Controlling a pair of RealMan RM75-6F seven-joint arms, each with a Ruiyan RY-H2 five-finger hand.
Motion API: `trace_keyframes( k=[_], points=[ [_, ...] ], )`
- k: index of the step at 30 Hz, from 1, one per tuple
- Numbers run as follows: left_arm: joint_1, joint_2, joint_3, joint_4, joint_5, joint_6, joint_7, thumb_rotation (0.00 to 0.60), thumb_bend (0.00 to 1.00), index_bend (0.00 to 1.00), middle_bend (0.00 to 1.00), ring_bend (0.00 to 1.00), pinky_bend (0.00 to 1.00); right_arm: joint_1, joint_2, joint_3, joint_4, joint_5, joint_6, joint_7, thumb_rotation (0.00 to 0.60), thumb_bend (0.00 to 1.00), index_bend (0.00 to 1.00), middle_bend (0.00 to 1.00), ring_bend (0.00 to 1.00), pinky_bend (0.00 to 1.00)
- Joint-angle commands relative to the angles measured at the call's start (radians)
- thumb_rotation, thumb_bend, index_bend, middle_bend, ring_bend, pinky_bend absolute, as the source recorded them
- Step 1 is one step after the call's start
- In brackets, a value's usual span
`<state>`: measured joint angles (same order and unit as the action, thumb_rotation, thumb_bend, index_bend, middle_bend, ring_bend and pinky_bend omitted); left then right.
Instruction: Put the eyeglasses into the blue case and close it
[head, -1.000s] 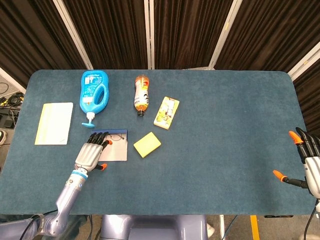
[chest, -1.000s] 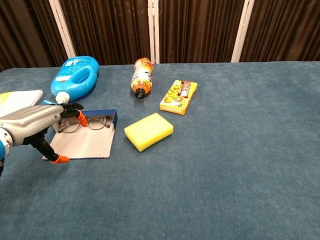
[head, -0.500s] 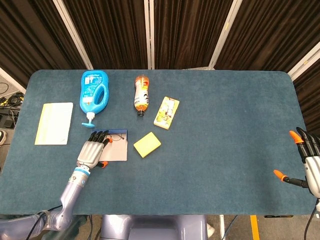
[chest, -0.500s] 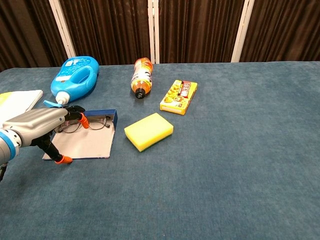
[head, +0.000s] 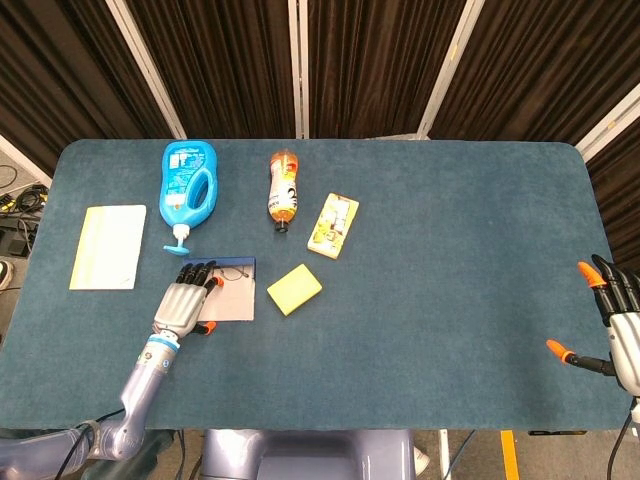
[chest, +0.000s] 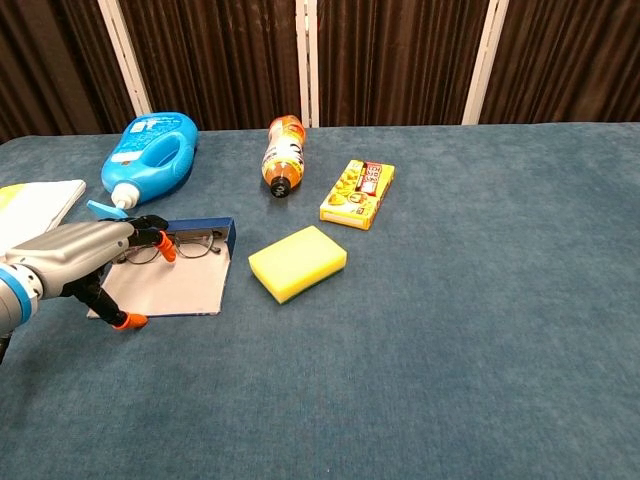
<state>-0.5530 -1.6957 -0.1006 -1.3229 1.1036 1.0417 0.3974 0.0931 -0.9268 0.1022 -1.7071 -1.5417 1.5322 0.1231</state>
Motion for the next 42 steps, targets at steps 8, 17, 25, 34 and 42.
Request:
trace_keyframes(
  k=[8,17,25,34,42],
  points=[
    [-0.001,0.002,-0.002,0.003,0.009,-0.007,-0.005,0.6,0.55,0.24,0.0,0.0,0.0,0.0,0.0,0.001,0.002,0.001,0.0,0.002,0.6,0.0,0.0,0.0,0.0,0.0],
    [-0.006,0.027,-0.012,-0.022,-0.005,-0.019,0.003,0.6,0.62,0.25,0.0,0.0,0.0,0.0,-0.001,0.0,0.003,-0.001,0.001,0.001,0.6,0.0,0.0,0.0,0.0,0.0],
    [-0.013,0.031,-0.018,-0.02,-0.012,-0.031,-0.001,0.6,0.62,0.26,0.0,0.0,0.0,0.001,-0.003,0.0,0.003,0.0,-0.001,-0.002,0.6,0.0,0.0,0.0,0.0,0.0],
    [-0.042,0.01,-0.058,0.024,-0.008,-0.035,-0.026,0.6,0.64,0.32,0.0,0.0,0.0,0.002,-0.005,0.0,0.003,0.001,-0.004,-0.007,0.6,0.0,0.0,0.0,0.0,0.0],
    [-0.055,0.003,-0.065,0.046,-0.06,-0.061,0.008,0.6,0.65,0.38,0.0,0.0,0.0,0.004,-0.006,0.0,0.005,0.005,-0.009,-0.009,0.6,0.0,0.0,0.0,0.0,0.0]
  ],
)
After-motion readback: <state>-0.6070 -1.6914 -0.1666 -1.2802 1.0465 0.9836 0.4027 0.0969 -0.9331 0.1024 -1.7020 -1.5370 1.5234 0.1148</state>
